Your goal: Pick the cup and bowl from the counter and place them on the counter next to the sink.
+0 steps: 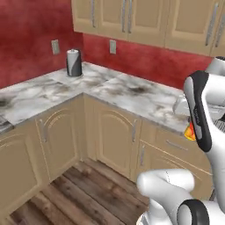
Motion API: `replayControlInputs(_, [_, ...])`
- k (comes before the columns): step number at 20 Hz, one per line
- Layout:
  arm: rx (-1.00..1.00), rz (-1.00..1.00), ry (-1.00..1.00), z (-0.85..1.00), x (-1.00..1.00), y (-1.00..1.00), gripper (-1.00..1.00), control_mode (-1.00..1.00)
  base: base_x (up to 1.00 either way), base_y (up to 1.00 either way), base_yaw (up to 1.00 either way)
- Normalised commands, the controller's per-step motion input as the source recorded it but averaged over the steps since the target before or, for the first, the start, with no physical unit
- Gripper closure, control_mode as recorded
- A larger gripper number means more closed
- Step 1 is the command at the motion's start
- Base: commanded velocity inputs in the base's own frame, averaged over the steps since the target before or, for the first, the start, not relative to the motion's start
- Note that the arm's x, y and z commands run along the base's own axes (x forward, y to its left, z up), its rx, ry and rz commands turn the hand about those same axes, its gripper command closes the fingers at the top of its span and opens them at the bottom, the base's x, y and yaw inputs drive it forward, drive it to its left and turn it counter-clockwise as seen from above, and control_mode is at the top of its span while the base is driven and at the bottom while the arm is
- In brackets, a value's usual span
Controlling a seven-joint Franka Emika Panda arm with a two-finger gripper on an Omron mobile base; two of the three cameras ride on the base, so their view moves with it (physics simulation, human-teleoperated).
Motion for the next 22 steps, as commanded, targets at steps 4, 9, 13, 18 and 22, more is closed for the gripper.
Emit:
replayControlInputs(4, [0.00, 0.00, 0.00, 0.00, 0.00, 0.00, 1.00, 1.00, 0.00, 0.36, 0.98])
replayControlInputs(9, [0.00, 0.00, 0.00, 0.00, 0.00, 0.00, 1.00, 1.00, 0.04, 0.30, 0.97])
replayControlInputs(13, [0.00, 0.00, 0.00, 0.00, 0.00, 0.00, 1.00, 1.00, 0.28, 0.06, 0.81])
replayControlInputs(18, [0.00, 0.00, 0.00, 0.00, 0.00, 0.00, 1.00, 1.00, 0.86, 0.00, 0.31])
replayControlInputs(22, [0.00, 0.00, 0.00, 0.00, 0.00, 0.00, 1.00, 1.00, 1.00, -0.11, 0.10])
